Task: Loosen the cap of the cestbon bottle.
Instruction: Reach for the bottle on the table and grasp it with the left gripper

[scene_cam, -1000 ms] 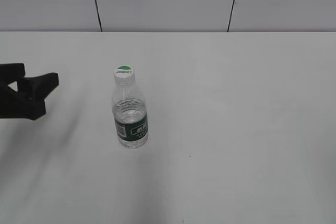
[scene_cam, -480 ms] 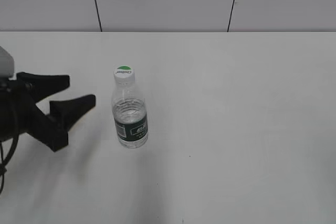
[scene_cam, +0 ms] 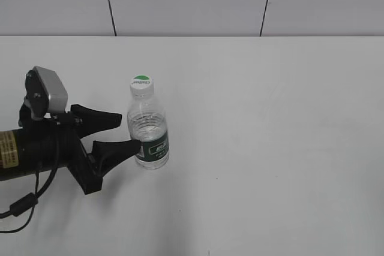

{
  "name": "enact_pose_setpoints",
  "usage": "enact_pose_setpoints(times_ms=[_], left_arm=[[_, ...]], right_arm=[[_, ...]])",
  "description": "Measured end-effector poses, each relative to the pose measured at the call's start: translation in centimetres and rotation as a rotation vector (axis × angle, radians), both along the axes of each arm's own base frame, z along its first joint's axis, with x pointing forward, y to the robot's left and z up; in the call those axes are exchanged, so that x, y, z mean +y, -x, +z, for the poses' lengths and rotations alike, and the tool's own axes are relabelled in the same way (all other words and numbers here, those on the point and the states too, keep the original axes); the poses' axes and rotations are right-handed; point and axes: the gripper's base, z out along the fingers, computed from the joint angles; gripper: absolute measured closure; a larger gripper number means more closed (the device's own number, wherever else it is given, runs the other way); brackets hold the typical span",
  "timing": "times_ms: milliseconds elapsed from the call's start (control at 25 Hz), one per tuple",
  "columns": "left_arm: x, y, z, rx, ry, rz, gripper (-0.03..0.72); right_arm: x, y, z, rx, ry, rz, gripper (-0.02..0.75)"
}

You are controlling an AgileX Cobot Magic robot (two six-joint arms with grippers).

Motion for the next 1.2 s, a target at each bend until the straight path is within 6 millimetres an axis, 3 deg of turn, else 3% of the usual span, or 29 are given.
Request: enact_pose_setpoints(times_ms=[520,840,1200], left_arm=[[0.0,-0.9,-0.6,0.018,0.048,0.063,0.227],[0.3,-1.1,-1.1,0.049,-0.007,0.085,0.129],[-0.4,-2.3,-0.6,-0.002,-0.061,-0.029,0.125]], right_arm=[[0.0,0.0,0.0,0.000,0.000,0.000,0.155],[0.0,0.0,0.0,0.000,0.000,0.000,0.155],[0.0,0.0,0.0,0.000,0.000,0.000,0.155]])
